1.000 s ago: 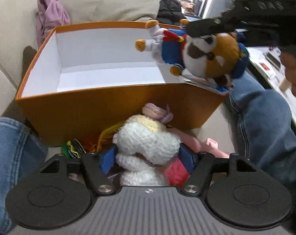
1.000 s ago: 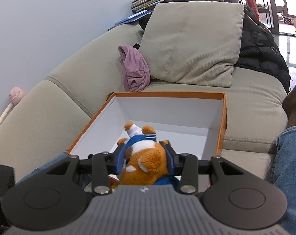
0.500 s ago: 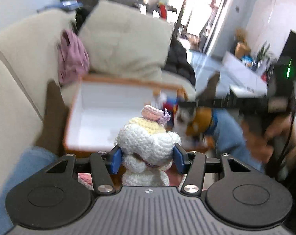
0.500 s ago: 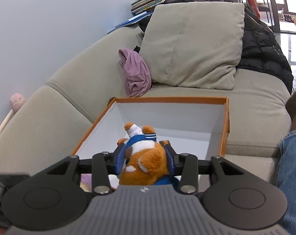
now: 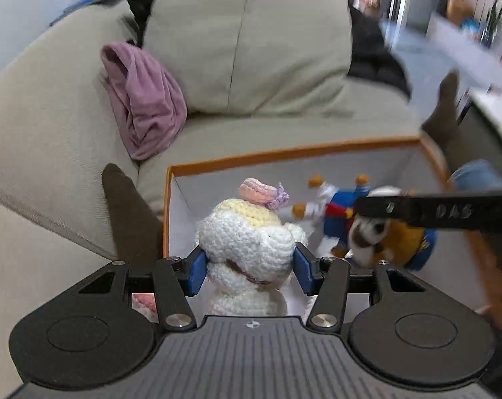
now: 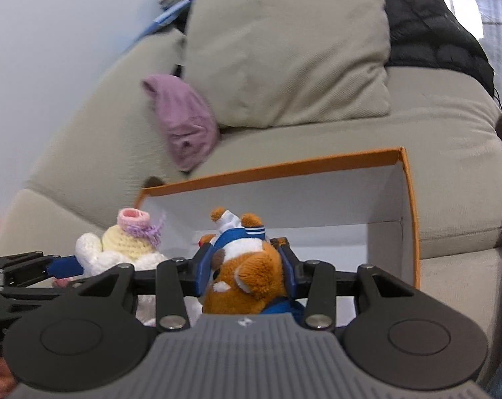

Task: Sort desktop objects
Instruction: 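Lower the doll and bear into the box and open both grippers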

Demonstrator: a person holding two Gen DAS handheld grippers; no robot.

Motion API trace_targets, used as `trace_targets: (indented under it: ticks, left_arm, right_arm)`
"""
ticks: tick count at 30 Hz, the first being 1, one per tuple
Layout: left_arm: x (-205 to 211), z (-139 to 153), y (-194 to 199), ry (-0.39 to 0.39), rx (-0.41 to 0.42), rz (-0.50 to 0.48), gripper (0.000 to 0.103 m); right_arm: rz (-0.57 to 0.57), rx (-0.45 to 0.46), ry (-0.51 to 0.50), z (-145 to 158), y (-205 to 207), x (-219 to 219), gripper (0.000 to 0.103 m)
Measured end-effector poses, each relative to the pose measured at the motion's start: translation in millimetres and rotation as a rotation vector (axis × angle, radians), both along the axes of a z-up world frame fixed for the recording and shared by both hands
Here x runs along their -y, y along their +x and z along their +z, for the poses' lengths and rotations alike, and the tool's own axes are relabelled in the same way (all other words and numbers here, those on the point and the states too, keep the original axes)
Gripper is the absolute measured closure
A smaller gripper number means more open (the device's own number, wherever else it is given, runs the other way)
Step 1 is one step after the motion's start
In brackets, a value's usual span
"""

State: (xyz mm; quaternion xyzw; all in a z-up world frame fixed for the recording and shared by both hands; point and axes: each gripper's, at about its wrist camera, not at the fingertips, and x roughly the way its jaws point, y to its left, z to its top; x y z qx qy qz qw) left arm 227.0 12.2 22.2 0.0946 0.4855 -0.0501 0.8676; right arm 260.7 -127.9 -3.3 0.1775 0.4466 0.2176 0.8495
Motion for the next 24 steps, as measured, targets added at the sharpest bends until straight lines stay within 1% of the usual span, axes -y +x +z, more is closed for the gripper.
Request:
trace_targets:
  ticks: [2,6,11,13,15,17,20,24]
  left_arm:
    - [4.8,-13.5,7.3,0.053,-0.017,-0.013,0.041]
    - [18.3,-30.2,15.0,0.127,-0.027,-0.060,0.041]
    - [24.8,-50.3,33.0,0.222,-0.033,-0.091,0.040]
    - [26.9,-58.6,37.8,0.255,-0.034,-0.109,0.039]
    - [27.4,-66.3,42.3,0.277,-0.043,-0.106,0.037]
    - [25.7,-72.8,44.6,0.268,-0.063,-0.101,0.036]
    - [20.7,-77.8,45.9,0.260,-0.063,-0.101,0.034]
    - [12.4,-61.6,36.7,0.207,-0.030,-0.113,0.033]
  right_arm:
    - [-0.007,-0.010,-0.012,-9.0,8.7,-5.8,0.058]
    - [-0.014,-0.039,-0.023,-26.3,21.9,-15.7,0.058]
    - [-0.018,-0.104,0.010,-42.3,33.8,-20.0,0.057]
    - [-0.007,-0.122,0.020,-44.8,34.8,-20.5,0.056]
    - [0.001,-0.134,0.037,-45.2,34.2,-18.0,0.056]
    - [0.013,-0.144,0.047,-42.9,33.5,-16.5,0.056]
    - [0.035,-0.169,0.038,-38.4,30.1,-14.0,0.055]
    - [0.050,-0.188,0.021,-34.9,25.0,-8.4,0.052]
